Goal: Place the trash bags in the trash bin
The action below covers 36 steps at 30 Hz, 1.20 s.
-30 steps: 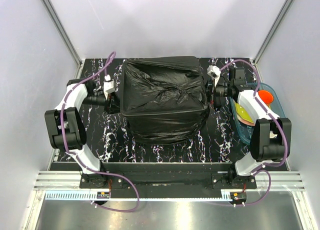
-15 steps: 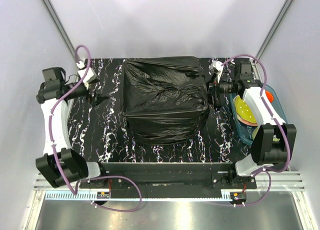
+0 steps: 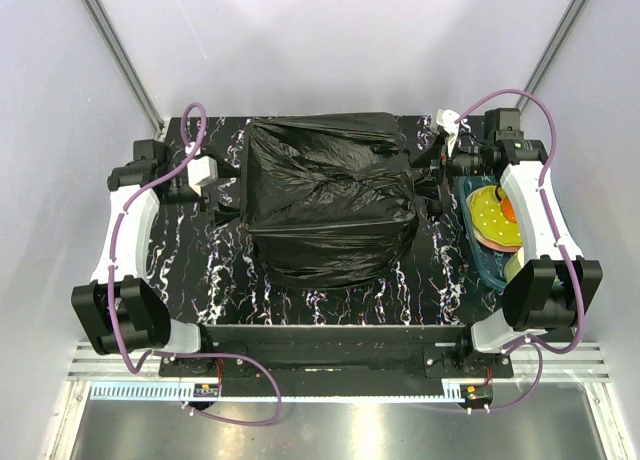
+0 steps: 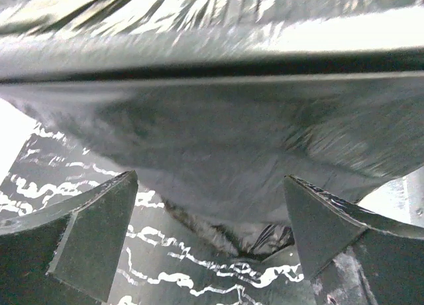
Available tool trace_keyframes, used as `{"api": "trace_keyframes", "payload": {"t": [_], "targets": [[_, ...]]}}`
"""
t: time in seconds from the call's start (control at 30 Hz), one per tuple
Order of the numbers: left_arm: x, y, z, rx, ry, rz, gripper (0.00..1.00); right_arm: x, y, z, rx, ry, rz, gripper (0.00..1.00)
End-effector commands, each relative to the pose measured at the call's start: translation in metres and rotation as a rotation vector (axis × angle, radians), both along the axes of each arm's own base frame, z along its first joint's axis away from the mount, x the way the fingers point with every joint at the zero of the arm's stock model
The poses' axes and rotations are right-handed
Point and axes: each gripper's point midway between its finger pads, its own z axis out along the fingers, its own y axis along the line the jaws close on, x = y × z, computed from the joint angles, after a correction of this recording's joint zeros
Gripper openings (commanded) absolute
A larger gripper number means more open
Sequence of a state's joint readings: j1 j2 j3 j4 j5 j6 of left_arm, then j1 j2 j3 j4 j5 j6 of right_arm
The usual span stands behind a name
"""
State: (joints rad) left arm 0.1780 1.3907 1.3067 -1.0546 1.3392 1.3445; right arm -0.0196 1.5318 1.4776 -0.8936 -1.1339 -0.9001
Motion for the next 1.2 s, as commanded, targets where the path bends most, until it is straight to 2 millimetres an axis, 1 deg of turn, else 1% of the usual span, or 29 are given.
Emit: {"api": "trace_keyframes", "payload": {"t": [0.0, 0.03, 0.07, 0.17, 0.2, 0.23, 0.27, 0.3, 0.33, 0.4, 0.43, 0.5, 0.53, 0.57, 0.6, 0.67, 0.7, 0.73, 0.77, 0.83, 0.87, 0.9, 0.93, 0.97, 1.0, 1.07, 1.1, 1.13, 1.17], "targets": [[-0.016, -0.025, 0.039, -0.168, -0.153, -0.140, 0.98, -0.014, 0.009, 0.027, 0.010, -0.109, 0.092, 0.84], [-0.020, -0.029, 0.040, -0.184, -0.138, -0.152, 0.98, -0.019, 0.017, 0.027, 0.009, -0.110, 0.123, 0.84], [-0.019, -0.031, 0.039, -0.189, -0.131, -0.160, 0.98, -0.022, 0.021, 0.028, 0.004, -0.122, 0.143, 0.84], [-0.020, -0.039, 0.037, -0.198, -0.115, -0.186, 0.92, -0.026, 0.027, 0.028, -0.017, -0.161, 0.191, 0.83], [-0.019, -0.040, 0.036, -0.200, -0.121, -0.192, 0.84, -0.026, 0.028, 0.027, -0.023, -0.181, 0.204, 0.83], [-0.023, -0.043, 0.033, -0.206, -0.086, -0.197, 0.80, -0.027, 0.029, 0.026, -0.025, -0.176, 0.212, 0.82], [-0.021, -0.043, 0.033, -0.207, -0.083, -0.198, 0.77, -0.027, 0.029, 0.027, -0.032, -0.204, 0.226, 0.82], [-0.020, -0.046, 0.031, -0.185, -0.145, -0.215, 0.66, -0.030, 0.031, 0.025, -0.033, -0.196, 0.241, 0.82], [-0.025, -0.047, 0.031, -0.189, -0.090, -0.216, 0.61, -0.030, 0.032, 0.025, -0.036, -0.206, 0.249, 0.81], [-0.025, -0.050, 0.031, -0.189, -0.088, -0.224, 0.51, -0.031, 0.034, 0.024, -0.038, -0.213, 0.261, 0.81], [-0.026, -0.050, 0.030, -0.184, -0.094, -0.228, 0.40, -0.030, 0.034, 0.024, -0.038, -0.215, 0.263, 0.81], [-0.027, -0.051, 0.027, -0.173, -0.081, -0.233, 0.31, -0.030, 0.034, 0.022, -0.044, -0.217, 0.266, 0.79], [-0.027, -0.050, 0.026, -0.173, -0.066, -0.230, 0.20, -0.030, 0.034, 0.022, -0.043, -0.216, 0.265, 0.77], [-0.026, -0.050, 0.024, -0.174, -0.052, -0.229, 0.00, -0.030, 0.035, 0.020, -0.041, -0.211, 0.268, 0.72], [-0.027, -0.050, 0.019, -0.171, -0.023, -0.227, 0.00, -0.029, 0.034, 0.019, -0.041, -0.210, 0.266, 0.62], [-0.029, -0.049, 0.008, -0.149, 0.004, -0.228, 0.00, -0.030, 0.035, 0.012, -0.033, -0.181, 0.265, 0.51], [-0.030, -0.048, 0.000, -0.146, 0.020, -0.225, 0.00, -0.029, 0.035, 0.009, -0.033, -0.184, 0.264, 0.39], [-0.031, -0.047, -0.006, -0.138, 0.031, -0.225, 0.00, -0.029, 0.035, 0.006, -0.032, -0.177, 0.260, 0.31], [-0.031, -0.046, -0.012, -0.124, 0.044, -0.225, 0.00, -0.032, 0.035, -0.002, -0.031, -0.146, 0.255, 0.23], [-0.028, -0.042, -0.022, -0.120, 0.072, -0.214, 0.00, -0.029, 0.034, -0.007, -0.033, -0.153, 0.245, 0.00], [-0.025, -0.039, -0.030, -0.114, 0.098, -0.209, 0.00, -0.031, 0.034, -0.016, -0.030, -0.110, 0.230, 0.00], [-0.022, -0.035, -0.034, -0.112, 0.114, -0.196, 0.00, -0.024, 0.034, -0.016, -0.027, -0.136, 0.218, 0.00], [-0.019, -0.034, -0.037, -0.109, 0.122, -0.194, 0.00, -0.023, 0.035, -0.019, -0.025, -0.131, 0.209, 0.00], [-0.017, -0.032, -0.046, -0.102, 0.145, -0.193, 0.00, -0.024, 0.035, -0.026, -0.020, -0.098, 0.198, 0.00], [-0.015, -0.029, -0.050, -0.098, 0.155, -0.187, 0.00, -0.018, 0.034, -0.028, -0.018, -0.114, 0.189, 0.00], [-0.015, -0.027, -0.061, -0.086, 0.189, -0.186, 0.00, -0.015, 0.035, -0.039, -0.004, -0.064, 0.169, 0.00], [-0.015, -0.027, -0.063, -0.083, 0.198, -0.186, 0.00, -0.010, 0.035, -0.040, 0.002, -0.076, 0.163, 0.00], [-0.015, -0.026, -0.066, -0.080, 0.206, -0.186, 0.00, -0.009, 0.036, -0.047, 0.008, -0.052, 0.161, 0.00], [-0.017, -0.025, -0.070, -0.072, 0.223, -0.186, 0.00, -0.008, 0.037, -0.050, 0.021, -0.028, 0.153, 0.00]]}}
